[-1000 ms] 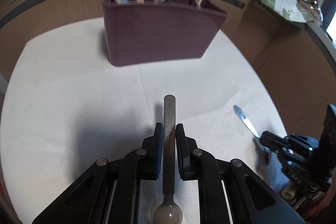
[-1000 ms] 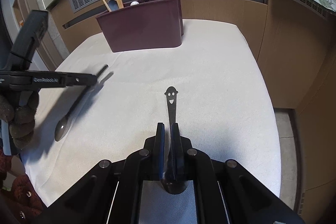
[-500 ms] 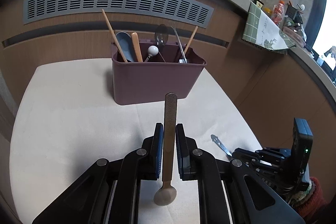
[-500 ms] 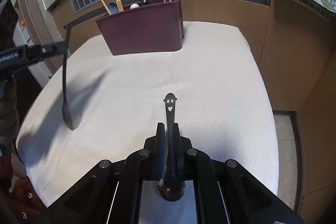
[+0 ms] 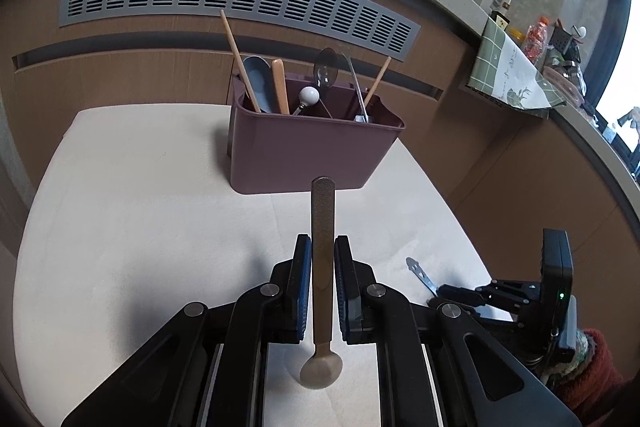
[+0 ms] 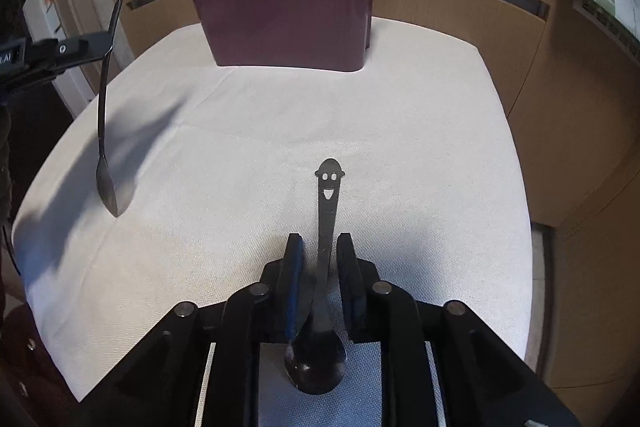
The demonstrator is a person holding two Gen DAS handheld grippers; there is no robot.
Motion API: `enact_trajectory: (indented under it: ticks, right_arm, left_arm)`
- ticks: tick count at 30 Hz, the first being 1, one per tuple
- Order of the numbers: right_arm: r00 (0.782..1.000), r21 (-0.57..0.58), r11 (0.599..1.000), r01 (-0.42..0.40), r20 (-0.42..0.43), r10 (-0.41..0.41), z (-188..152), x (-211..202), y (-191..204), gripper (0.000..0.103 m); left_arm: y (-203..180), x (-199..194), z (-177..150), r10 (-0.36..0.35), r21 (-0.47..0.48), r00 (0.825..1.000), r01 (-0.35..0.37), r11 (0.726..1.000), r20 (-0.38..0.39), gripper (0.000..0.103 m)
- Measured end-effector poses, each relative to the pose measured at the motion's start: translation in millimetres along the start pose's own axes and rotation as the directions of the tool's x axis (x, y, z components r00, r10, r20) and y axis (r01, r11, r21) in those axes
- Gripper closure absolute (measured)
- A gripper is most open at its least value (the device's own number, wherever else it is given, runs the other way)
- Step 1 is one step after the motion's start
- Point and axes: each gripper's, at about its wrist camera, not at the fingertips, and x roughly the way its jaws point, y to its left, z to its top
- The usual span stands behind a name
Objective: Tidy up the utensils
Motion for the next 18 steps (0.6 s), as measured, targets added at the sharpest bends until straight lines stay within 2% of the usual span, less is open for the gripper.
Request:
enact_trajectory:
  ticks: [3,5,8,13,18]
  right_arm:
    - [1.000,-0.024,1.000,0.009,0.000,-0.009,6.1,4.5,2.7,0.086]
    - [1.000,-0.044,0.999,0.019,0.003,-0.019,10.3,7.3,4.5,0.095]
    - [1.000,-0.044,0.999,0.011,0.007,-0.011,15.5,5.0,5.4,0.096]
    - [0.992,0.050,0.998,-0.049,0.122,0.042,22.1,-26.2,-9.4,0.096]
    - [0.970,0.098,0.993,-0.072,0.236,0.047,28.9,-51.2,-16.6,0.096]
  left_arm:
    - [-1.8,-0.7,-1.1,-0.003,0.004,1.000,0.003,1.000,0.000,0.091]
    - [-3.1,-2.7,-1.2,-0.002,0.009,1.000,0.002,1.000,0.002,0.091]
    - [-3.8,-8.6,0.0,0.002,0.015,1.000,-0.003,1.000,0.013,0.091]
    - [-6.4,-17.4,4.2,0.006,0.018,0.999,-0.007,1.000,0.041,0.091]
    - [-10.9,-20.2,9.2,0.002,0.021,0.998,-0.004,1.000,0.064,0.092]
